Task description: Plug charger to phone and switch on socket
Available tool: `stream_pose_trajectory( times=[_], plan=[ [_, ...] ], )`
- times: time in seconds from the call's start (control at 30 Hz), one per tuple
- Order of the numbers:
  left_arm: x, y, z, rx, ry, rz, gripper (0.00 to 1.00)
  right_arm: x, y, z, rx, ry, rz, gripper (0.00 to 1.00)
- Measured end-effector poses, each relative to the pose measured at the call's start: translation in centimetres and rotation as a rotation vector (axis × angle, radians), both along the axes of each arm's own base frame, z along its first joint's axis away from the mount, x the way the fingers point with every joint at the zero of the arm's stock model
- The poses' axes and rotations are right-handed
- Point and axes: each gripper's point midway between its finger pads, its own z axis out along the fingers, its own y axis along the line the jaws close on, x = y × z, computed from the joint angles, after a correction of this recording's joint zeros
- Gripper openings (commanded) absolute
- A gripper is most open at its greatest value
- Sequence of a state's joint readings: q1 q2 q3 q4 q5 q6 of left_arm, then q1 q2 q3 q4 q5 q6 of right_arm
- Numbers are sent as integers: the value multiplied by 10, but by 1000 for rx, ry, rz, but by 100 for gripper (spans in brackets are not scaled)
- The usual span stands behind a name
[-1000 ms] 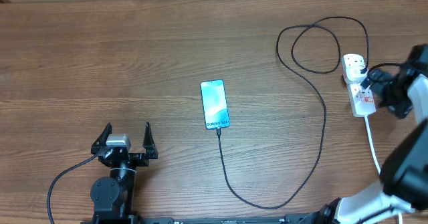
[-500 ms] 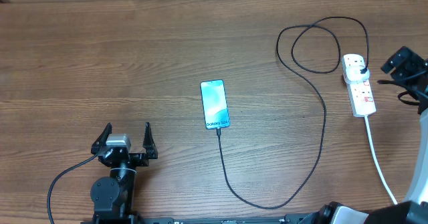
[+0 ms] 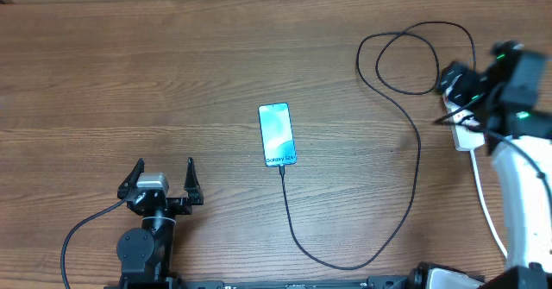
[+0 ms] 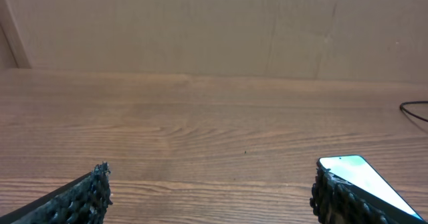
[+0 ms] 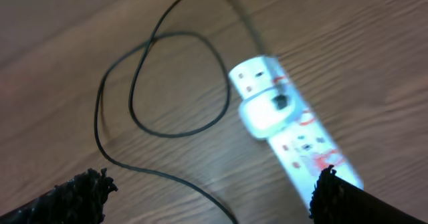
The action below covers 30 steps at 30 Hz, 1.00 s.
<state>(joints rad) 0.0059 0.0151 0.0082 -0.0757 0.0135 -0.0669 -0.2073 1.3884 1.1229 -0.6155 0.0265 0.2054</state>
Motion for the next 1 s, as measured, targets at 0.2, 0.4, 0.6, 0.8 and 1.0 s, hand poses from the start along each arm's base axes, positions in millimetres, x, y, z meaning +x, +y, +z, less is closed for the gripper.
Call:
stream_pose_trajectory(
  times=[0.2,0.4,0.6,0.8,1.0],
  plan=[
    [0,0,0,0,0,0,100,-19,34,-81,12,70,82,100],
    [0,0,0,0,0,0,100,-41,40,-127,14,88,91,100],
    [0,0,0,0,0,0,100,-67,46,-157,21,46,97,100],
    [0,0,0,0,0,0,100,-85,49,-162,12,-32,101,100],
    [0,0,0,0,0,0,99,-109,53,-172,10,-80,108,100]
  ],
)
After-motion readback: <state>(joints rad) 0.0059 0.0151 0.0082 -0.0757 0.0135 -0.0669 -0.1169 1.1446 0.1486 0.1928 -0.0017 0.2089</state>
